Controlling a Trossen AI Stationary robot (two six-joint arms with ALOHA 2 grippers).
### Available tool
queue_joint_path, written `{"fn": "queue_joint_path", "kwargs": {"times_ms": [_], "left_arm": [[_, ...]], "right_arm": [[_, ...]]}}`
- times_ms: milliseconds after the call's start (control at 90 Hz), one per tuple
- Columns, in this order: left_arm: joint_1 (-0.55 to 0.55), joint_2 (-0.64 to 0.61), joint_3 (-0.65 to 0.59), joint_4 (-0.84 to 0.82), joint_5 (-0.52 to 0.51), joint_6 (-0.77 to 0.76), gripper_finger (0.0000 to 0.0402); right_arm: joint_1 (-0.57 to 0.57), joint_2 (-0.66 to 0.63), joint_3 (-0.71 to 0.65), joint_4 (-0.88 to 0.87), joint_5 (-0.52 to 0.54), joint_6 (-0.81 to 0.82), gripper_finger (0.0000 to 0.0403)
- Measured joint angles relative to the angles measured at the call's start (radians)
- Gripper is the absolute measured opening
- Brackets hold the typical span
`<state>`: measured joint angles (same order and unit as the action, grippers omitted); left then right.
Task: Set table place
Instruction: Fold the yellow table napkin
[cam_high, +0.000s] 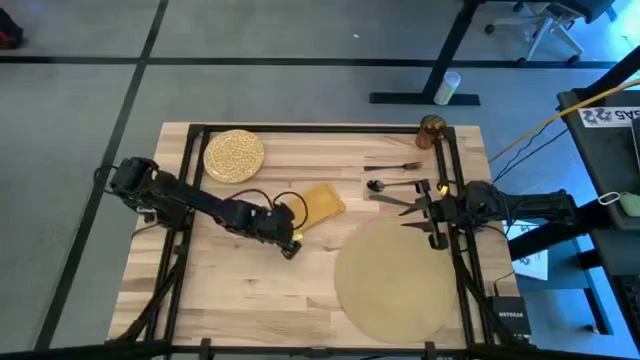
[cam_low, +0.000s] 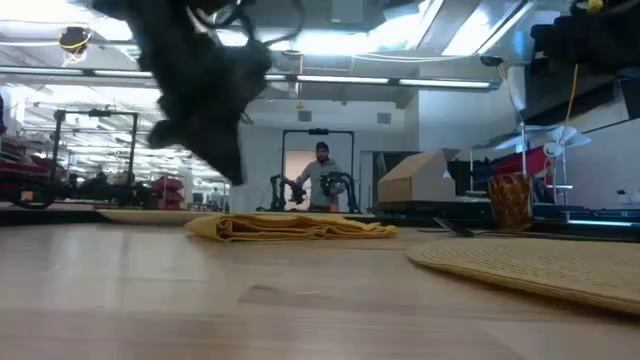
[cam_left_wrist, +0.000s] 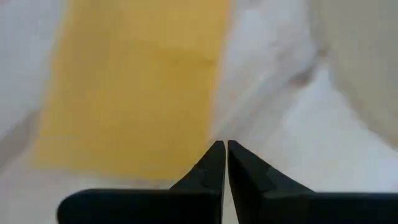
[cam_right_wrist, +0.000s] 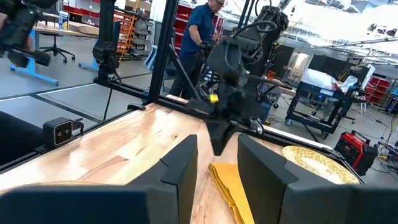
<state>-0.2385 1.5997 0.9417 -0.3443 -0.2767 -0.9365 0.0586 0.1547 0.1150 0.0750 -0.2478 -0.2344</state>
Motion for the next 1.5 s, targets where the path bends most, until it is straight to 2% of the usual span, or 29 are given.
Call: {"fn": "queue_joint_path", "kwargs": {"times_ms": [367,556,811,1067,1356,1433,1500], "left_arm": [[-0.031,0.111,0.000,0.149,0.036,-0.024,0.0000],[-0.044,0.149,0.003,0.120,0.037,-0.025,0.0000],[-0.035,0.152,0.006,-0.101,0.006,-0.059,0.0000],[-0.029,0.132,0.007,-0.255,-0.030,-0.097,0.0000],[0.025,0.006,0.003,-0.576,-0.172,-0.160,0.0000],[0.048,-0.040,0.003,-0.599,-0.195,-0.143,0.0000],[0.065,-0.076,0.003,-0.555,-0.202,-0.122,0.0000]], "right_arm": [[0.000,0.000,0.000,0.000,0.000,0.001,0.0099],[0.000,0.000,0.000,0.000,0.000,0.001,0.0099],[0.000,0.000,0.000,0.001,0.000,0.001,0.0099],[0.000,0.000,0.000,0.000,0.000,0.001,0.0099],[0.000,0.000,0.000,0.001,0.000,0.001,0.0099],[0.000,0.000,0.000,0.001,0.000,0.001,0.0099],[0.000,0.000,0.000,-0.001,0.000,0.001,0.0099]]}}
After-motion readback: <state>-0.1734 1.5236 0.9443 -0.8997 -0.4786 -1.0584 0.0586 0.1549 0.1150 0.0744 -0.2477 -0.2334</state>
